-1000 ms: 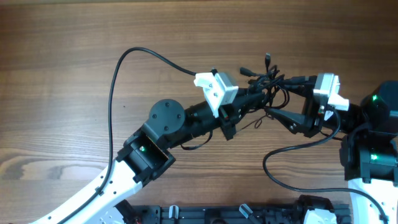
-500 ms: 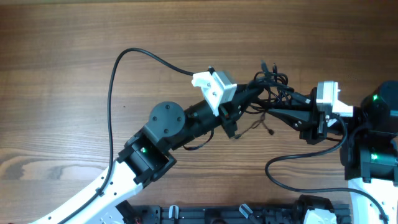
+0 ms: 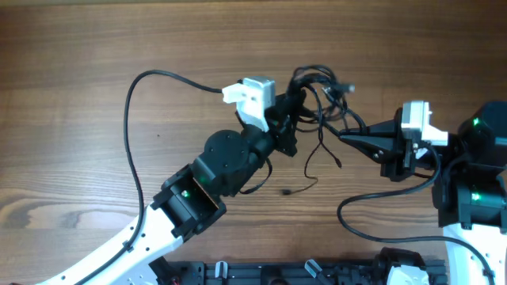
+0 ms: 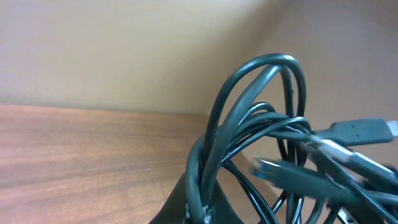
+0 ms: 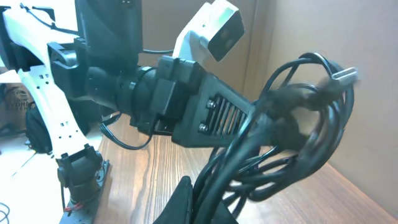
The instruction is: Untangle cables
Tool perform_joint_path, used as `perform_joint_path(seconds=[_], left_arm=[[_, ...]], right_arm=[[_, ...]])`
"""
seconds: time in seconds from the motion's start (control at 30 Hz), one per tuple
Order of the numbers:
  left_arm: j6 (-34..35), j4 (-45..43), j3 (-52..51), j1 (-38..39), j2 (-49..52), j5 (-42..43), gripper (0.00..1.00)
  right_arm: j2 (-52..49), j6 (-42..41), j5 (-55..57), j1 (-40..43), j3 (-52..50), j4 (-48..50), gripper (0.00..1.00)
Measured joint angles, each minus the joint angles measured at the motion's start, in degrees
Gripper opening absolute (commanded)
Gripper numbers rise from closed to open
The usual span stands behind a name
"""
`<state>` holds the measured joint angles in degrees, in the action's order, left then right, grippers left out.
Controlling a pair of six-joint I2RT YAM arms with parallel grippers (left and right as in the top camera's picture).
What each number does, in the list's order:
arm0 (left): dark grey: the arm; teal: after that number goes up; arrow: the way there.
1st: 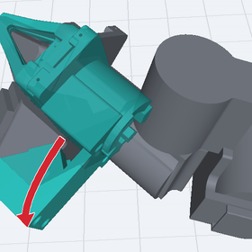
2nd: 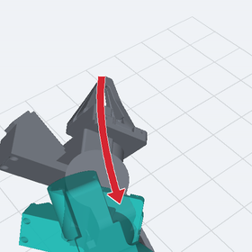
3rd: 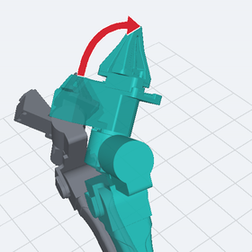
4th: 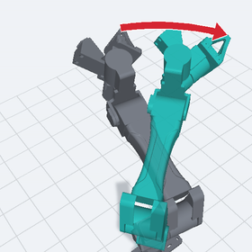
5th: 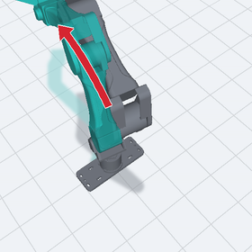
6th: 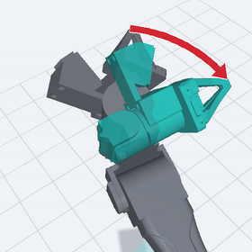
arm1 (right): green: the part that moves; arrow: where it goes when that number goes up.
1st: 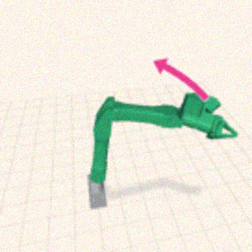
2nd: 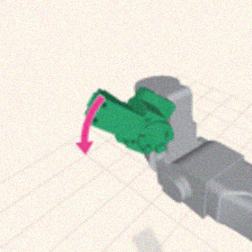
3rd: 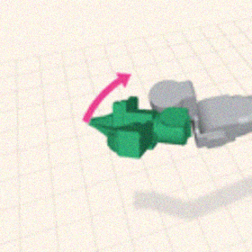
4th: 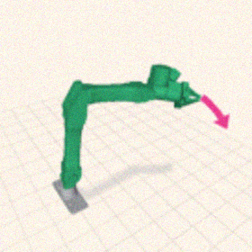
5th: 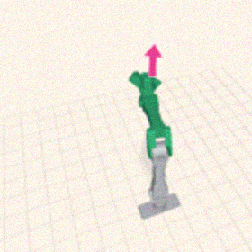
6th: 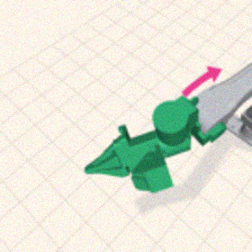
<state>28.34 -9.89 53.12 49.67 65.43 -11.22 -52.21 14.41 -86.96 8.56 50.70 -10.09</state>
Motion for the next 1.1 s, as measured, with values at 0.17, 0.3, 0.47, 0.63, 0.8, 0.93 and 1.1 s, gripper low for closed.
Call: perform_joint_path(seconds=[0.17, 0.3, 0.47, 0.63, 0.8, 0.93, 1.1], left_arm=[[9.6, 0.9, 0.0, 0.1, 0.0, -8.8, 0.04], [13.0, 1.0, 0.0, 0.0, 0.0, -11.9, 0.04], [9.6, 1.1, 0.0, -2.0, -0.2, -13.7, 0.04], [-2.9, 1.1, 0.0, -1.9, -2.3, -7.1, 0.04], [-13.5, 1.2, 0.0, -1.9, -3.0, -0.4, 0.04], [-22.2, 2.3, 0.0, -1.9, -3.0, 5.3, 0.04], [-31.4, 2.9, 0.0, -1.9, -3.1, 13.3, 0.04]], right_arm=[[0.0, 0.1, 0.0, 0.0, 0.0, -0.2, 0.04], [0.0, -0.4, 1.7, 0.0, 0.0, -1.9, 0.22], [0.6, -12.1, 21.7, 0.0, 0.0, -7.2, 0.87], [0.6, -17.1, 31.4, 0.0, 0.0, -7.4, 0.93], [0.6, -15.9, 25.2, 0.0, 0.0, -2.9, 0.95], [0.7, -15.0, 15.3, 0.0, 0.0, 4.7, 0.95], [0.8, -15.0, 10.9, 0.0, 0.0, 8.6, 0.95]])
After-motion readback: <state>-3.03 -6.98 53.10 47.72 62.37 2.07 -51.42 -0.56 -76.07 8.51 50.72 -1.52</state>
